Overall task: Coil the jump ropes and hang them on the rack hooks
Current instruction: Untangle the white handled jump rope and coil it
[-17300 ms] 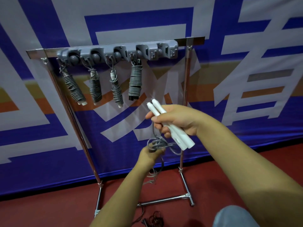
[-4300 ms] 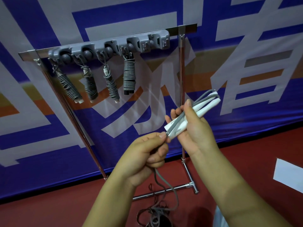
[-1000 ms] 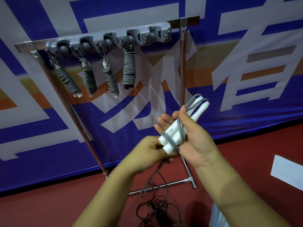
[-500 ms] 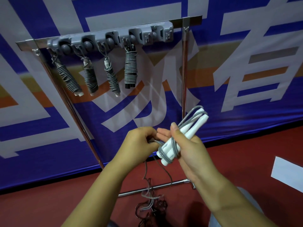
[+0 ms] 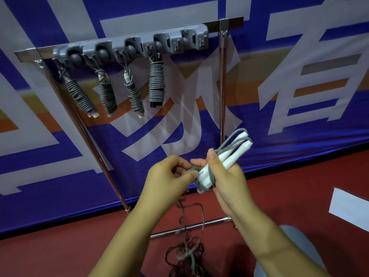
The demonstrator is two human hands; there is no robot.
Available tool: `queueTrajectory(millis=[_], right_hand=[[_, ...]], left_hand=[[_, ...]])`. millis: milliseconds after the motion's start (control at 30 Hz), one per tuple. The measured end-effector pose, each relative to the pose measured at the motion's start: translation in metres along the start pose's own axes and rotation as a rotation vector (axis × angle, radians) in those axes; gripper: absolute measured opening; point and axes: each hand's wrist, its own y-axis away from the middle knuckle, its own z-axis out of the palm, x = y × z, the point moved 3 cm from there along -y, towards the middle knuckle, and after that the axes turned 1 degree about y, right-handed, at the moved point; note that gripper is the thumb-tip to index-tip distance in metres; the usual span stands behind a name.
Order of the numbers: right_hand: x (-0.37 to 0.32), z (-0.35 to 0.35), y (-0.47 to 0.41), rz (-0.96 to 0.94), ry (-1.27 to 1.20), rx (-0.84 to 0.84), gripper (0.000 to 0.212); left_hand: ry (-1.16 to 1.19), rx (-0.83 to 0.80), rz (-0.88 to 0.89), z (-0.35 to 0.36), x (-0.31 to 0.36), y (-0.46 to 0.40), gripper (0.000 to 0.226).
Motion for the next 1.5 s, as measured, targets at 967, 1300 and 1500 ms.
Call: queueTrajectory(millis=[967, 1300, 1500], right_hand=[[-0.03, 0.013, 0.009, -0.145, -0.339, -0.103, 0.027], [-0.042, 0.009, -0.009, -0.279, -0.245, -0.066, 0.015], [-0.045, 0.013, -0.007, -0.157, -0.243, -0.081, 0.026]], left_hand=[[1.327, -0.594, -0.678, 0.049, -0.01, 0.029, 0.052], [1.541, -0.773, -0.613, 0.048, -0.008, 0.021, 0.038], [1.591, -0.71, -0.62, 0.055, -0.001, 0.018, 0.028]])
